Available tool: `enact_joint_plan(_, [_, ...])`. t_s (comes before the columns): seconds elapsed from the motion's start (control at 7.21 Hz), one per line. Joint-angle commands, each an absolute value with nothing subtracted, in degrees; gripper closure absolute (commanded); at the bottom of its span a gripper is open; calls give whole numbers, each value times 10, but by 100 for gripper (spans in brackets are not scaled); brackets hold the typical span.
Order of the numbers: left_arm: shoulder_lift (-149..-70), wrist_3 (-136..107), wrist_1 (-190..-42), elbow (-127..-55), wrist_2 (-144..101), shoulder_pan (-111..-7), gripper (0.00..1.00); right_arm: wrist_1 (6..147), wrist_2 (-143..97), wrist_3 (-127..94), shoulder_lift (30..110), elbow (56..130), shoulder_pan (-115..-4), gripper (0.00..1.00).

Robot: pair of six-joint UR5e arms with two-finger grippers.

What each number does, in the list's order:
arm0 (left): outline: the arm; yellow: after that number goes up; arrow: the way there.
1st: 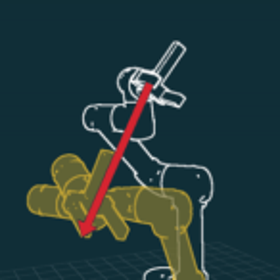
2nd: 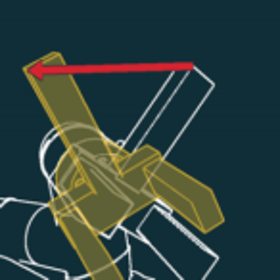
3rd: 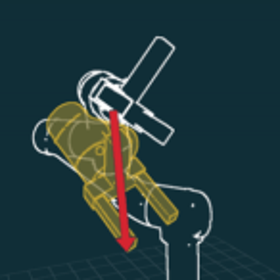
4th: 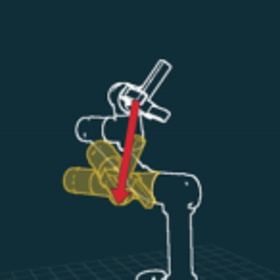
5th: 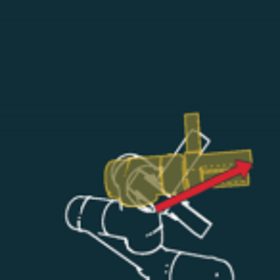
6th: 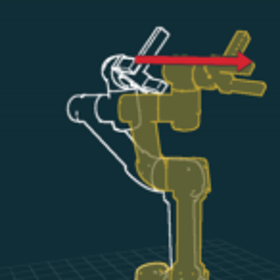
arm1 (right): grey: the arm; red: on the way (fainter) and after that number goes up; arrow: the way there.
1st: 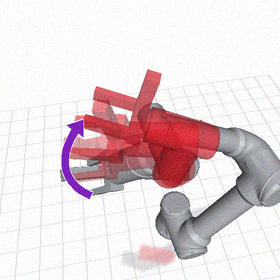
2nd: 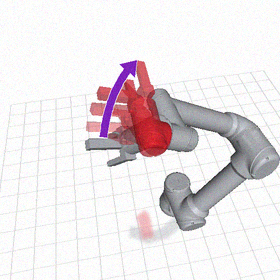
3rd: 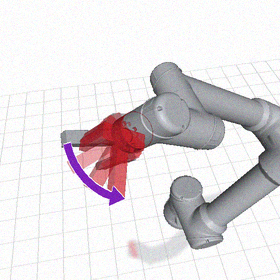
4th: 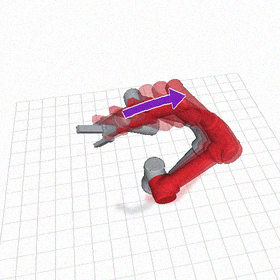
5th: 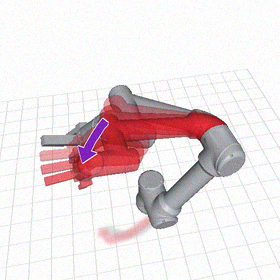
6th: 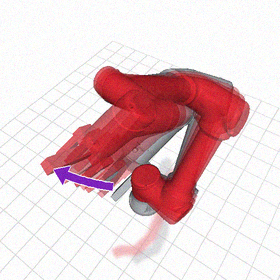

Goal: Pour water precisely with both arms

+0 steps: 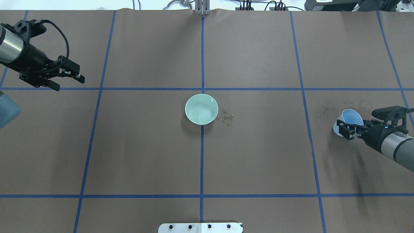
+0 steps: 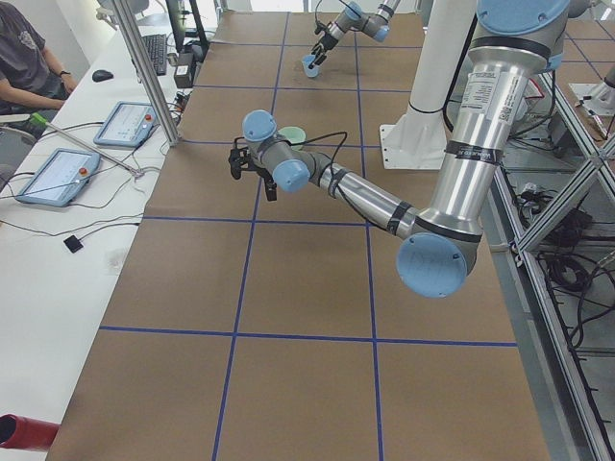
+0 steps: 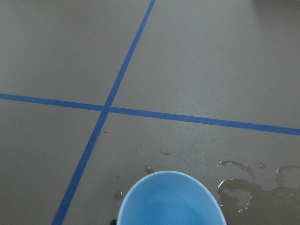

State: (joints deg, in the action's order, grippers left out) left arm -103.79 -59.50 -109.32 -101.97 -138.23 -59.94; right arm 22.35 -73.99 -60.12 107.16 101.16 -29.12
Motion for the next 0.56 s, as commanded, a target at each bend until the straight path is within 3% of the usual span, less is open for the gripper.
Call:
enact_joint_plan(0.0, [-1039, -596, -1092, -1020, -1382, -599, 0, 223, -741, -601, 1078, 1012, -290, 34])
enact_joint_plan(0.14, [-1043, -601, -1092, -1020, -1377, -594, 0, 223, -741, -602, 1079, 1012, -290, 0])
enact_joint_plan(0.42, [-1053, -603, -1092, -1016, -1374, -592, 0, 201, -744, -601, 1096, 1013, -290, 0])
